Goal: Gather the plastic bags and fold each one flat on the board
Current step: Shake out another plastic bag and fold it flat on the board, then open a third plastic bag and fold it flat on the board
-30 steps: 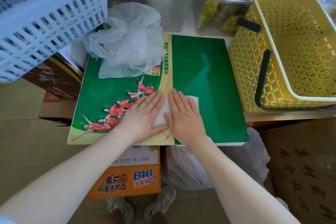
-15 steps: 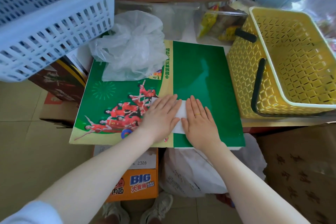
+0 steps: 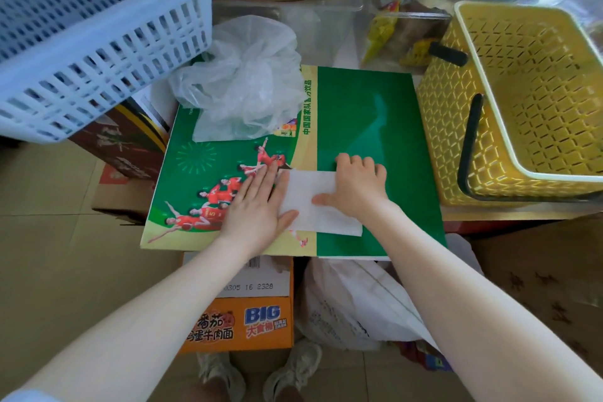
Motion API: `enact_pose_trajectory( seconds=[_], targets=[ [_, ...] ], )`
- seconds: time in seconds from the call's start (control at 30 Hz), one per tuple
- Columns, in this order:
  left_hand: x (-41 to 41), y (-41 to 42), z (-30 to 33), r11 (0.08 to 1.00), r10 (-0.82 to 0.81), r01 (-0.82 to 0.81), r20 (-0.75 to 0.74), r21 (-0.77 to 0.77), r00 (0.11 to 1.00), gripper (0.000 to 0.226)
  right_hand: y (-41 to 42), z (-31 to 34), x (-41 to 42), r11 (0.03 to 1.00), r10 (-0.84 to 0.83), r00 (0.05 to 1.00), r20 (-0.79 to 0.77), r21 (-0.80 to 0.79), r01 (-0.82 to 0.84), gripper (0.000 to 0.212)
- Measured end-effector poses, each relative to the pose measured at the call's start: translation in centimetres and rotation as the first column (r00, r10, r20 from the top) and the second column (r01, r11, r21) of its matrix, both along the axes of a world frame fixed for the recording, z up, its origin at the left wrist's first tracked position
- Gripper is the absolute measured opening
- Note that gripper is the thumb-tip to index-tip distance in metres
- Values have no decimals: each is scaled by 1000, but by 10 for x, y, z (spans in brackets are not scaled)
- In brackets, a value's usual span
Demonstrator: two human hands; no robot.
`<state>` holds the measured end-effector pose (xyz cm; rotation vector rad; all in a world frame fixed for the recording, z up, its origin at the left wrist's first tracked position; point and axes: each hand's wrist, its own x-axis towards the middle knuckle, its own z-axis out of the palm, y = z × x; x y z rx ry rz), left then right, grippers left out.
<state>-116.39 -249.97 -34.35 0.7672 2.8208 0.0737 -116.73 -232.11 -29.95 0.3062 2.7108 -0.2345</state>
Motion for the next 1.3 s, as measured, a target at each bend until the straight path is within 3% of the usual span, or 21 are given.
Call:
enact_pose_trajectory(
  seconds=[0.13, 0.2, 0.33, 0.43, 0.57, 0.63, 0.77, 0.9, 1.07, 1.13, 1.3],
  targets=[
    [9, 0, 10, 997, 21, -19, -23, 80, 1000, 59, -1, 13, -1, 996, -30, 985, 167, -76, 44, 42],
    [13, -2, 17, 992, 15, -14, -7, 124, 1000, 53, 1, 16, 12, 990, -40, 978, 203, -127, 67, 38],
    [17, 11, 54, 922, 47, -63, 51, 382, 998, 57, 16, 25, 51, 921, -135, 986, 98, -355, 161, 21],
    [18, 32, 91, 818, 62, -64, 22, 572, 998, 52, 44, 67, 78, 764, -351, 929, -119, -610, 211, 11],
    [16, 67, 135, 637, 127, -56, -33, 769, 991, 24, 88, 138, 103, 452, -663, 695, -277, -889, 76, 7],
    [15, 86, 149, 612, 129, -88, 10, 786, 992, 21, 115, 157, 102, 377, -765, 576, -288, -925, 39, 6],
    [15, 114, 156, 629, -12, -3, 13, 777, 1000, 22, 172, 150, 80, 452, -841, 445, -309, -853, 262, 7],
    [16, 123, 146, 628, -71, -31, 97, 777, 993, 26, 197, 127, 61, 380, -839, 535, -102, -813, 441, 17],
    [11, 121, 139, 676, -44, -72, 138, 733, 990, 18, 202, 124, 42, 673, -703, 683, -197, -493, 551, 22],
    [8, 117, 138, 699, -26, -84, 142, 710, 989, 18, 200, 122, 40, 713, -681, 692, -238, -431, 553, 24],
    [10, 101, 128, 756, -19, -121, 206, 643, 978, 19, 199, 111, 41, 686, -723, 639, -263, -388, 616, 25]
  ],
)
